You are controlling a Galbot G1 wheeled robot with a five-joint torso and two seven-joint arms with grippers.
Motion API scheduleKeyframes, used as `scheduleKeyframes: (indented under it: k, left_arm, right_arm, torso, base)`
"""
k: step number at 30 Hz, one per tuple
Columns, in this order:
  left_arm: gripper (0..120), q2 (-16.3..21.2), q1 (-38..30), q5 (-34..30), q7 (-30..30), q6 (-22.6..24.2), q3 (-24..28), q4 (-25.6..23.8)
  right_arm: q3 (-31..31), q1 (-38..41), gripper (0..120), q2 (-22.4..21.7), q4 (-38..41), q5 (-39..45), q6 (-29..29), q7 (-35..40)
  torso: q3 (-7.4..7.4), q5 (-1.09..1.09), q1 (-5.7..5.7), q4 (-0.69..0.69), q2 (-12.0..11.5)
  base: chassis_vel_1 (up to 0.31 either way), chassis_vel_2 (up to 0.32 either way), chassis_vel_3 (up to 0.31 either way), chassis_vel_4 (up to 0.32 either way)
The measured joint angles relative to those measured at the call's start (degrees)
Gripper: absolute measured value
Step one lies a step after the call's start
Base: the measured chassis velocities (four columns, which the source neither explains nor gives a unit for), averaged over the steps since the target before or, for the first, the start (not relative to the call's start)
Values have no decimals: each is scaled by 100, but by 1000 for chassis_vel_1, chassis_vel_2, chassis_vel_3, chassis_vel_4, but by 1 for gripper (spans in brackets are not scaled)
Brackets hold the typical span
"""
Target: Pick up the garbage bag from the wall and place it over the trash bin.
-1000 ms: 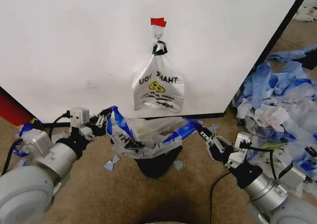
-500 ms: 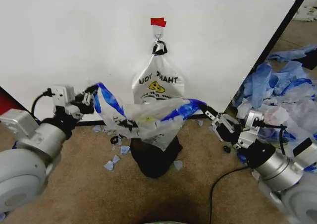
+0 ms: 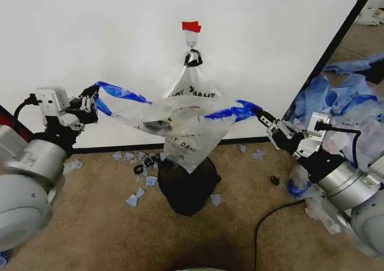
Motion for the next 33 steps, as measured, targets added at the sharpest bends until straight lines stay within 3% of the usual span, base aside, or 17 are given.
scheduleKeyframes:
  k: [4, 12, 14, 19, 23, 33]
  left_arm:
    - [0, -58, 8, -61, -18, 55, 209, 0]
    - [0, -299, 267, -317, 780, -89, 581, 2]
    - [0, -306, 327, -543, 1241, -113, 674, 2]
    - [0, -117, 197, -1233, 1711, -122, 628, 2]
    - [0, -104, 216, -1349, 1798, -58, 635, 1]
    - [0, -645, 445, -967, 1765, 133, 950, 0]
  right_arm:
    - [209, -2, 0, -99, 0, 55, -137, 404]
    - [-41, -24, 0, 53, 0, -154, -237, 541]
    - [-307, -12, 0, 138, 0, -320, -259, 462]
    - [-650, -46, 0, 313, -1, -519, -346, 321]
    - [-757, -74, 0, 397, -1, -592, -396, 259]
    - [-1229, -243, 0, 789, -2, -942, -514, -160]
  torso:
    - [0, 1, 0, -1, 0]
    - [0, 3, 0, -1, 0]
    - [0, 0, 0, 0, 0]
    - [0, 4, 0, -3, 0]
    - [0, 2, 0, -2, 0]
    - [0, 1, 0, -1, 0]
  base:
    - [0, 0, 0, 0]
    - [0, 0, 0, 0]
    - [0, 0, 0, 0]
    - [0, 0, 0, 0]
    - [0, 0, 0, 0]
    - [0, 0, 0, 0]
